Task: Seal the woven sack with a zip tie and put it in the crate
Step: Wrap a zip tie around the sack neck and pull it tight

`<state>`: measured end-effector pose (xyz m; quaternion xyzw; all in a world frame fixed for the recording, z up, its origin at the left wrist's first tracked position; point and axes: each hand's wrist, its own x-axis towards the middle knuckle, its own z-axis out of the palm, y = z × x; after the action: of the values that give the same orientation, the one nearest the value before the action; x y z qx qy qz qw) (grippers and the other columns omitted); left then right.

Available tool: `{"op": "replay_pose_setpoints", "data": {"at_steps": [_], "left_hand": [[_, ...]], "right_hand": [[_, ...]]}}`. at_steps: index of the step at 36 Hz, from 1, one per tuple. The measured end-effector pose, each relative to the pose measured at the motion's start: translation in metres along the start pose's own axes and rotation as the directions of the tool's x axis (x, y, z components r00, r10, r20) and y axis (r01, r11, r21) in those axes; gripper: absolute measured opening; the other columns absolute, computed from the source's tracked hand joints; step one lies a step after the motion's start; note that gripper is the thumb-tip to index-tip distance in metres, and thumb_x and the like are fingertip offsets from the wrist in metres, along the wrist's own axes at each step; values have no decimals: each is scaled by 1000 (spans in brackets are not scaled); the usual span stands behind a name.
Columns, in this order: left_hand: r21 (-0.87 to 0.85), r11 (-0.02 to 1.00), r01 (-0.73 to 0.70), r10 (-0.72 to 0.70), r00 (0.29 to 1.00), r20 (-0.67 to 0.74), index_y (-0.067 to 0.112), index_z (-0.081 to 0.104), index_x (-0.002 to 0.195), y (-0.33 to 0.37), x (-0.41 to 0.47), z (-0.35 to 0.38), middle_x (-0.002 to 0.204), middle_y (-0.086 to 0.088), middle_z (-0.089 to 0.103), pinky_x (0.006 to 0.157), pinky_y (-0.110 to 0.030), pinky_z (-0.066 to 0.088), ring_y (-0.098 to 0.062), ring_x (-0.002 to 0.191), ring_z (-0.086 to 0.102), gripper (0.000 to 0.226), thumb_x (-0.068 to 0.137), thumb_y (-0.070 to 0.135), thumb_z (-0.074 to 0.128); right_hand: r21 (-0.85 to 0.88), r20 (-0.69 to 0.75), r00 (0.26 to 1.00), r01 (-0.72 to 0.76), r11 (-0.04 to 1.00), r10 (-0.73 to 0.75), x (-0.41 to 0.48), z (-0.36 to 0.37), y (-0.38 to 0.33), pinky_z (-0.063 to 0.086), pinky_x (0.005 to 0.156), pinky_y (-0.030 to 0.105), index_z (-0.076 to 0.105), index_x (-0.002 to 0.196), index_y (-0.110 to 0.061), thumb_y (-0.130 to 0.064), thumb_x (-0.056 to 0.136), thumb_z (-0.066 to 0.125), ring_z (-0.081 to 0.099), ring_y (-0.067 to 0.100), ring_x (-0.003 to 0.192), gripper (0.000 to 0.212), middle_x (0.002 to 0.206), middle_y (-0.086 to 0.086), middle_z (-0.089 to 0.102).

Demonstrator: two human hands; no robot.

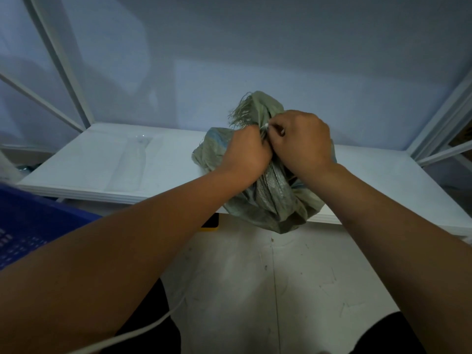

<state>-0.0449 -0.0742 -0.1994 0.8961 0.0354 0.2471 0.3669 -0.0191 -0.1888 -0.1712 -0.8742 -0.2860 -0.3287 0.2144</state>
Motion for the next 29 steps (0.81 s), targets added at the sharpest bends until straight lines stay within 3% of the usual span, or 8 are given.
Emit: {"op": "replay_pose_setpoints", "data": {"at_steps": [2, 3, 5, 7, 11, 16, 23, 29], "left_hand": [[-40, 999, -6, 6, 1000, -13, 10, 57, 90, -1, -1, 0, 71, 0, 57, 52, -25, 36, -10, 62, 55, 11, 96, 16, 50], [-65, 998, -20, 18, 1000, -25, 10, 56, 111, -1, -2, 0, 76, 0, 60, 54, -24, 40, -11, 66, 59, 17, 97, 18, 51], [-91, 993, -82, 80, 996, -28, 17, 34, 149, -2, -4, 0, 82, -1, 65, 58, -26, 49, -11, 69, 63, 54, 98, 20, 52], [-44, 989, -140, 139, 990, -23, 21, 20, 157, -3, -5, -1, 74, -3, 62, 57, -31, 49, -14, 63, 61, 64, 100, 17, 49], [35, 972, -232, 233, 972, -26, 23, 40, 147, -4, -5, -3, 65, 1, 53, 51, -29, 37, -18, 56, 55, 45, 103, 14, 39], [-30, 967, -252, 249, 965, -77, 16, 61, 130, -10, -3, -4, 83, -10, 71, 63, -42, 55, -22, 67, 65, 35, 104, 20, 38], [-54, 969, -240, 234, 967, -104, 23, 68, 127, -11, -1, -7, 78, 0, 72, 59, -23, 47, 0, 57, 55, 34, 101, 21, 45], [-95, 979, -179, 169, 980, -104, 27, 76, 111, -8, -2, -11, 68, 0, 71, 58, -31, 53, -9, 58, 63, 29, 97, 25, 51]], "right_hand": [[-4, 19, 1000, -1, 1000, 1, 0, -1, 1, 53, 63, 37, 78, 86, -13, -24, 90, 55, 65, 26, 74, 26, 84, 6, 73], [-4, 31, 1000, -1, 1000, 1, 0, -1, 1, 52, 63, 37, 77, 85, -12, -24, 89, 54, 64, 26, 73, 26, 82, 6, 72], [-6, 51, 999, -3, 1000, 3, 1, -3, 2, 52, 61, 37, 76, 81, -12, -24, 88, 53, 63, 26, 70, 27, 80, 6, 71], [5, 49, 999, -13, 1000, 12, 2, -3, 2, 52, 60, 37, 75, 79, -11, -23, 88, 53, 62, 25, 68, 26, 78, 6, 70], [60, 27, 999, -43, 997, 41, 2, -3, 2, 52, 60, 37, 76, 80, -11, -21, 88, 56, 61, 24, 65, 24, 73, 6, 70], [140, 6, 997, -72, 988, 72, 4, -5, 2, 55, 66, 35, 82, 91, -17, -23, 86, 61, 66, 21, 71, 23, 79, 3, 75], [154, 3, 997, -83, 985, 84, 4, -7, -2, 57, 69, 37, 83, 94, -19, -25, 85, 60, 67, 20, 72, 25, 81, 3, 76], [115, -3, 993, -118, 986, 119, 4, -8, -3, 56, 66, 36, 81, 83, -17, -23, 83, 59, 65, 22, 67, 23, 74, 3, 73]]}}
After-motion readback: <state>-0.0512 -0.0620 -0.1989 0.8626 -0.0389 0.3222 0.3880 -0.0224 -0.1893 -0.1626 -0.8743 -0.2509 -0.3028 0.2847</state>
